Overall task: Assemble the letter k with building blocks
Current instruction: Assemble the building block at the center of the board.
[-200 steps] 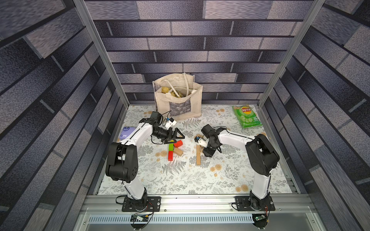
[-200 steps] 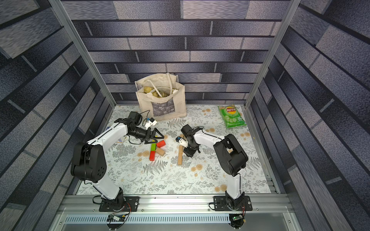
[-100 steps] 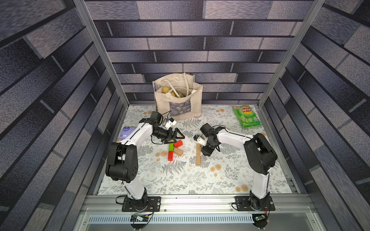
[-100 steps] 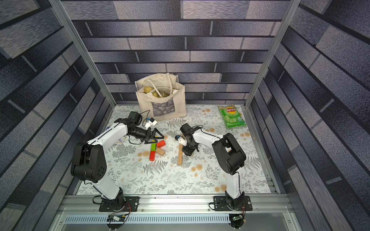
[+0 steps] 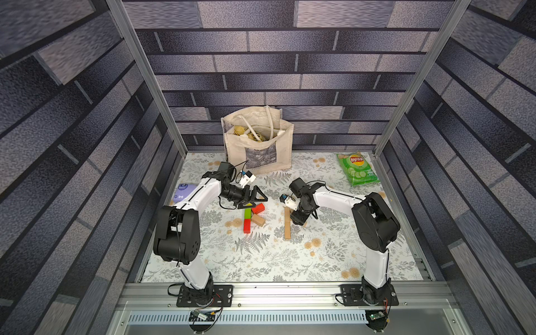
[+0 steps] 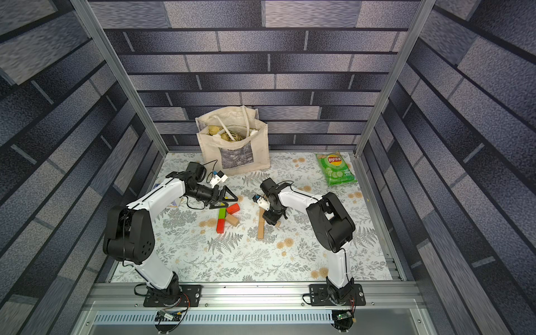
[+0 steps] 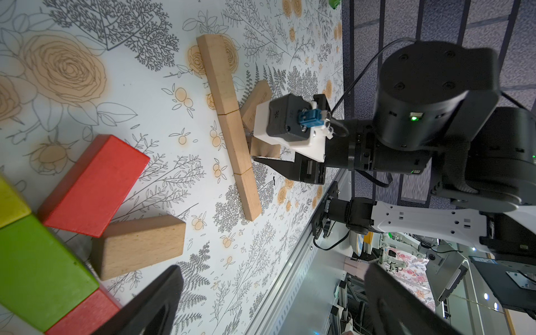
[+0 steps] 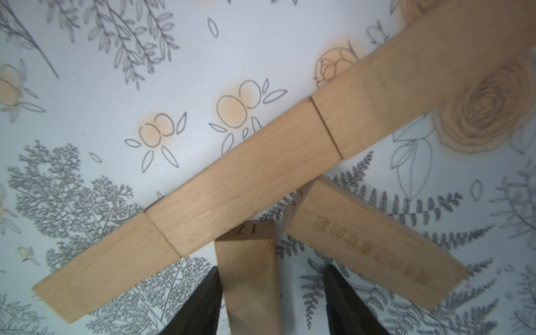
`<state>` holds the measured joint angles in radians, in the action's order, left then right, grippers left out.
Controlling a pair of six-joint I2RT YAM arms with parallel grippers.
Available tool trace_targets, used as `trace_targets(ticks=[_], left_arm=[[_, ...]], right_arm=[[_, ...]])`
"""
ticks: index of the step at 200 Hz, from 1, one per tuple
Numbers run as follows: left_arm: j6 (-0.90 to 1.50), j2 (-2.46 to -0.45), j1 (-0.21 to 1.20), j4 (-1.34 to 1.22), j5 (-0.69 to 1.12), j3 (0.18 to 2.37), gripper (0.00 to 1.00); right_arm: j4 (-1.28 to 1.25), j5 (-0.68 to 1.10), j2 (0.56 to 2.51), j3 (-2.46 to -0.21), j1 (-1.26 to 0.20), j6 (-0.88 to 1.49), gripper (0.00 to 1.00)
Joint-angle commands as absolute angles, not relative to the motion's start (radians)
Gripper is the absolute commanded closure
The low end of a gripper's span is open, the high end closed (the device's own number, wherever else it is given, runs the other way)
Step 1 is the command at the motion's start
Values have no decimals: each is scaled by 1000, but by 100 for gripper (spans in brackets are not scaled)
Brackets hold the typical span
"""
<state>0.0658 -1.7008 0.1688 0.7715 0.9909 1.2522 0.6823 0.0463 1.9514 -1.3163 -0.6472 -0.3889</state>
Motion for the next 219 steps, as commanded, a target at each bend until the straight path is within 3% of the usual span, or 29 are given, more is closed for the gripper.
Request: trace_targets(ticks=[1,219], left_arm=[[34,-1707,173,791,1000,1282,0],[32,-1713,177,796,1002,1283,0]], right_arm=[[687,44,1993,-1315,-641,-376,42],[683,31,2003,-1327,-640,-372,44]])
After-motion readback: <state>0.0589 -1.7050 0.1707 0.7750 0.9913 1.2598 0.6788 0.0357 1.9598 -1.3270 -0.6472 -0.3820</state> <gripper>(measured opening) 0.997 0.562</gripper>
